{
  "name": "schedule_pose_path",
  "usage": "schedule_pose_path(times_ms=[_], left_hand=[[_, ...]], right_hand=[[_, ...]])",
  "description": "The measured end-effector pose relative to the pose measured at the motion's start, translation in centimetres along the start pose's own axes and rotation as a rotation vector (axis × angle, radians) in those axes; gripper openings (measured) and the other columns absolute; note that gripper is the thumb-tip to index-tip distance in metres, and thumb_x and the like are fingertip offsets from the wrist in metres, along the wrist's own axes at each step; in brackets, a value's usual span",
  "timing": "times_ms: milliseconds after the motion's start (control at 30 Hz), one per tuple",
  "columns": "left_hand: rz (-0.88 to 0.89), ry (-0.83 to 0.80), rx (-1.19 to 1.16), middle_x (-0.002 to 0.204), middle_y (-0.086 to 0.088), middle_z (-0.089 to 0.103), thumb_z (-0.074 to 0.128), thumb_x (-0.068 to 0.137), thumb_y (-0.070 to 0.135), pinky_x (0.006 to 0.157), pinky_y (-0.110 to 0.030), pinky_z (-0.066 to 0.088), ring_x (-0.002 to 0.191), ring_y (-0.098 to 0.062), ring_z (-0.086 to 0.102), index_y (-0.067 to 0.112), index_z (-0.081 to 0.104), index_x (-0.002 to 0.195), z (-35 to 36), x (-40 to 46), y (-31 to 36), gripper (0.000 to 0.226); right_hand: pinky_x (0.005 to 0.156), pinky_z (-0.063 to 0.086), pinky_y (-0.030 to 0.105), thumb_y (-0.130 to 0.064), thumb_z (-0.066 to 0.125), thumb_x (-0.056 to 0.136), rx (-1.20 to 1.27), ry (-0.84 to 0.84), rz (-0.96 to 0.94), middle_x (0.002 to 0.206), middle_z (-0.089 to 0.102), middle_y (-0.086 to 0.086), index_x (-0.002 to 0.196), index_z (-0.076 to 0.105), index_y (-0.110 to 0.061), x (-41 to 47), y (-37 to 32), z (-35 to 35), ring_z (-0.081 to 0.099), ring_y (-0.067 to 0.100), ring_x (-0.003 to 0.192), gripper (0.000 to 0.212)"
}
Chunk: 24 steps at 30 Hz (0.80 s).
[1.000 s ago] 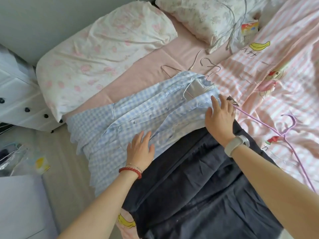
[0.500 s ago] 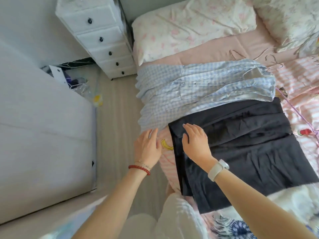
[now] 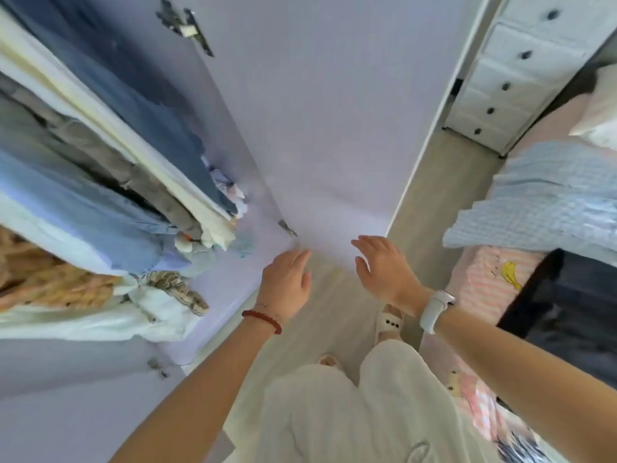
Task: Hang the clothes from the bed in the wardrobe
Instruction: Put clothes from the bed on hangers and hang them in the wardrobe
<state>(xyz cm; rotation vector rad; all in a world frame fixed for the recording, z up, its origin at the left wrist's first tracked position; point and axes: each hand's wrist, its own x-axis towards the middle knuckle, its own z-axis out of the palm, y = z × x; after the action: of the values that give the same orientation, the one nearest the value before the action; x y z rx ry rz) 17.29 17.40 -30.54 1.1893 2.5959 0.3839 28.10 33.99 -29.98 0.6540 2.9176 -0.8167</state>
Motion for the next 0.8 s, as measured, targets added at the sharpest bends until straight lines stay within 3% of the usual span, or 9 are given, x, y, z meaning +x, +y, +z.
schedule_pose_path(times_ms=[167,433,667,800], left_hand=[[-0.29,0.264,0.027,0.138,-0.017,0.043,0.047,0.091,0.015,0.103,-0.04,0.033,0.129,-0.028,0.039,0.006,0.044,0.134,-6.0,-3.1,-7.9,0.044],[-0.529,0.513,0.122,0.144,-0.008,0.034,0.043,0.093,0.019,0.105,-0.041,0.026,0.133,-0.022,0.029,0.015,0.037,0.138,-16.7,-2.5,-16.3,0.046],[-0.501,0.606,0.268,0.144,-0.007,0.035,0.041,0.093,0.019,0.104,-0.04,0.023,0.133,-0.023,0.03,0.015,0.037,0.138,-26.1,3.0,-21.4,0.046],[-0.396,0.74,0.355,0.131,-0.013,0.052,0.057,0.082,0.011,0.091,-0.041,0.039,0.114,-0.028,0.053,0.009,0.054,0.125,-31.4,6.1,-22.4,0.043]], right_hand=[[0.105,0.027,0.039,-0.019,0.043,0.092,-0.056,-0.042,-0.273,0.14,0.042,0.008,0.134,0.043,-0.011,5.6,-10.3,1.4,0.032,0.027,0.131,0.042],[0.106,0.024,0.038,-0.015,0.04,0.093,-0.118,0.01,-0.56,0.139,0.042,0.01,0.134,0.042,-0.008,16.2,-23.6,0.2,0.029,0.028,0.131,0.042],[0.109,0.023,0.039,-0.015,0.04,0.094,-0.03,0.088,-0.664,0.141,0.039,0.011,0.135,0.04,-0.008,26.6,-31.5,-3.1,0.028,0.027,0.133,0.042],[0.105,0.031,0.043,-0.014,0.042,0.093,0.092,0.188,-0.715,0.135,0.046,0.014,0.133,0.043,-0.006,31.5,-35.8,-5.7,0.036,0.031,0.126,0.04]])
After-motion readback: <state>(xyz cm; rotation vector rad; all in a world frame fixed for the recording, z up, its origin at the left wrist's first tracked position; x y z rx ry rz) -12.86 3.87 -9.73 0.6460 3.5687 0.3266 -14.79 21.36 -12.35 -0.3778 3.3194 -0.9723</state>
